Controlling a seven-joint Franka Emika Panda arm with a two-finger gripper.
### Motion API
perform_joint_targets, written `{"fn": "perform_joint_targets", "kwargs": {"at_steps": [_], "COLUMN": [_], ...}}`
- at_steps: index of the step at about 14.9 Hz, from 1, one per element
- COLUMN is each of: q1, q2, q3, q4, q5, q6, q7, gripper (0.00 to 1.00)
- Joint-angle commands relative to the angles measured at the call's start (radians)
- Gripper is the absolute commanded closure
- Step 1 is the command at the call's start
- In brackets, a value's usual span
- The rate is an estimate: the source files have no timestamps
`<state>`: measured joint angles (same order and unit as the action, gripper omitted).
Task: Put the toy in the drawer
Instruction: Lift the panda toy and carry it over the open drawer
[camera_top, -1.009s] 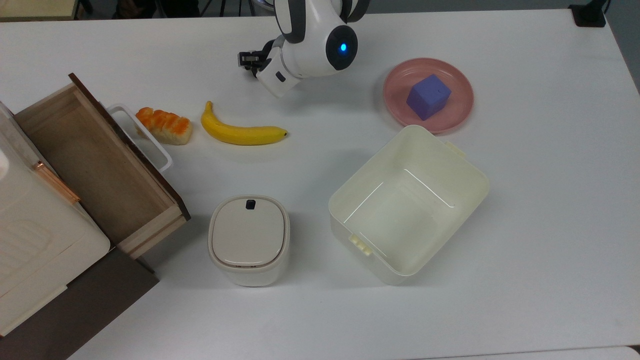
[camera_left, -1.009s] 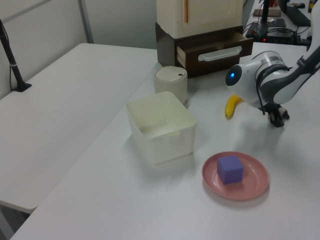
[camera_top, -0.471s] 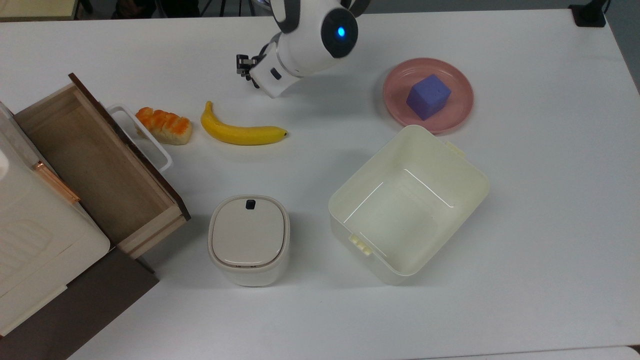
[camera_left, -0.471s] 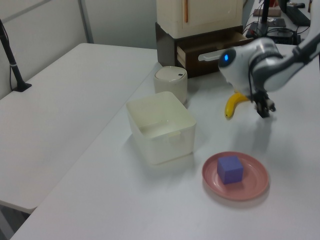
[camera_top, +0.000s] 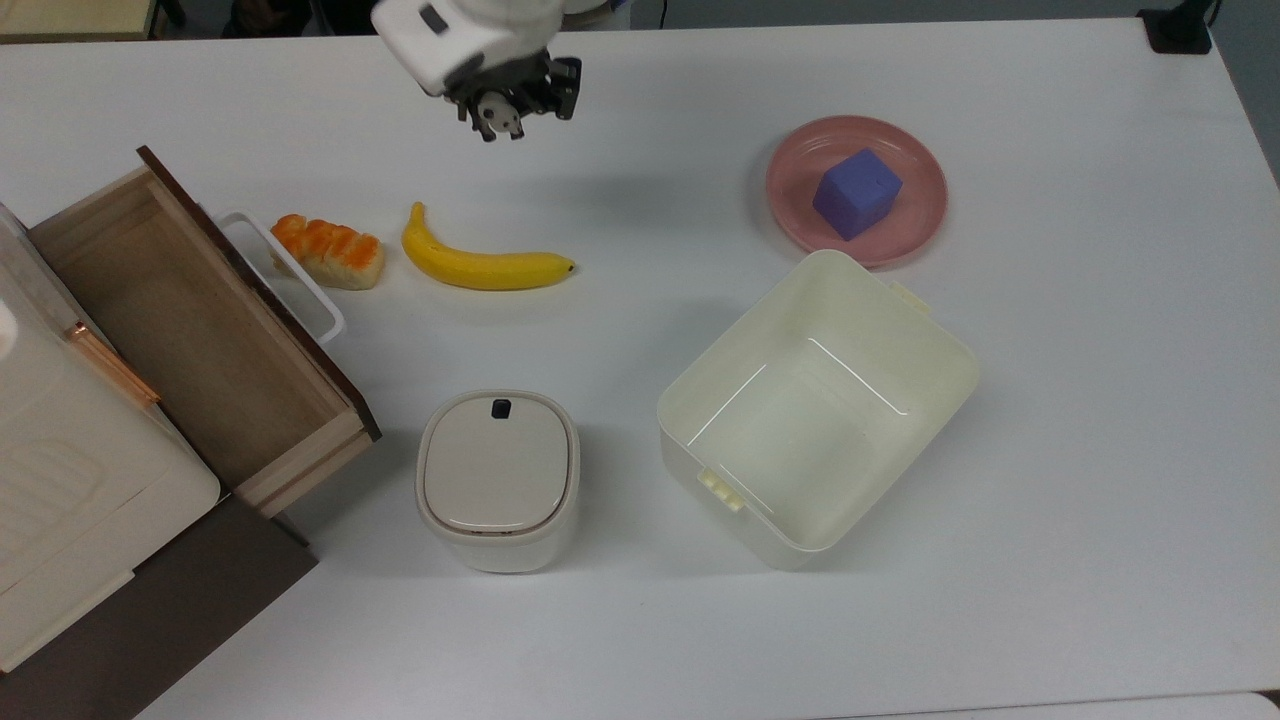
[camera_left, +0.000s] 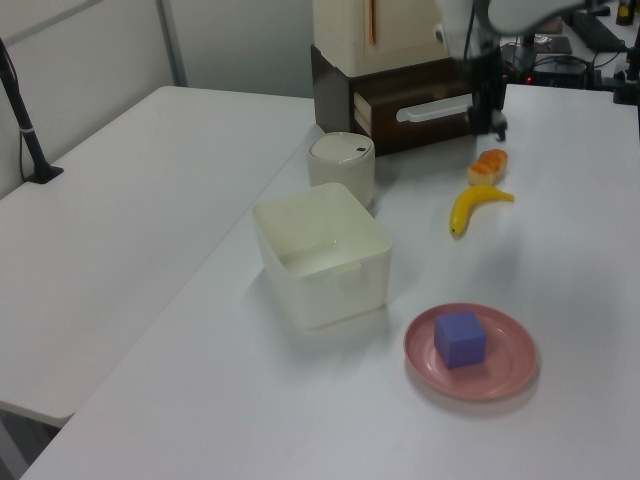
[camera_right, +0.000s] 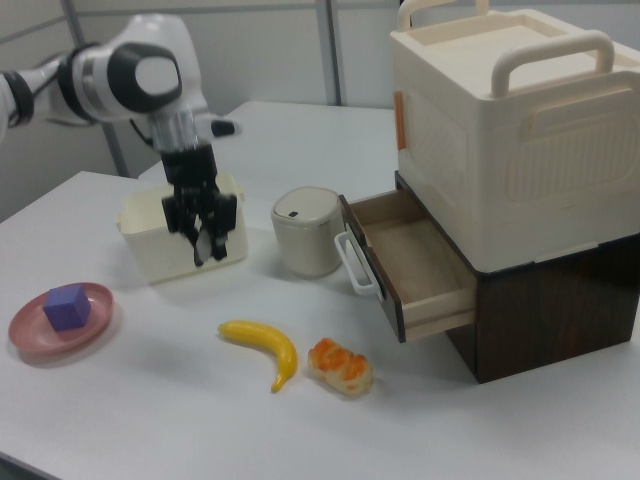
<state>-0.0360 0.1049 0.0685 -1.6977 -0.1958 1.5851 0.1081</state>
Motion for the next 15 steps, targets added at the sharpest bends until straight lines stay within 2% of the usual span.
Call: {"fn": "perform_joint_targets", "kwargs": {"at_steps": [1, 2, 3, 7, 15], "q1": [0.008, 0.008, 0.010, 0.008, -0.099], "q2": [-0.008, -0.014, -0.014, 0.033, 0.160], "q3": [-0.056, -0.109, -0.160, -0.256, -0.266], "q4": [0.139, 0.186, 0.216, 0.224, 0.224], "q5": [0.102, 0.181, 0.232, 0.236, 0.148], "q6": [-0.027, -0.019, -0.011, 0.177, 0.568], "q7": [-0.011, -0.004, -0.005, 0.001, 0.136], "gripper": [1.00, 1.00, 1.00, 1.00, 1.00]}}
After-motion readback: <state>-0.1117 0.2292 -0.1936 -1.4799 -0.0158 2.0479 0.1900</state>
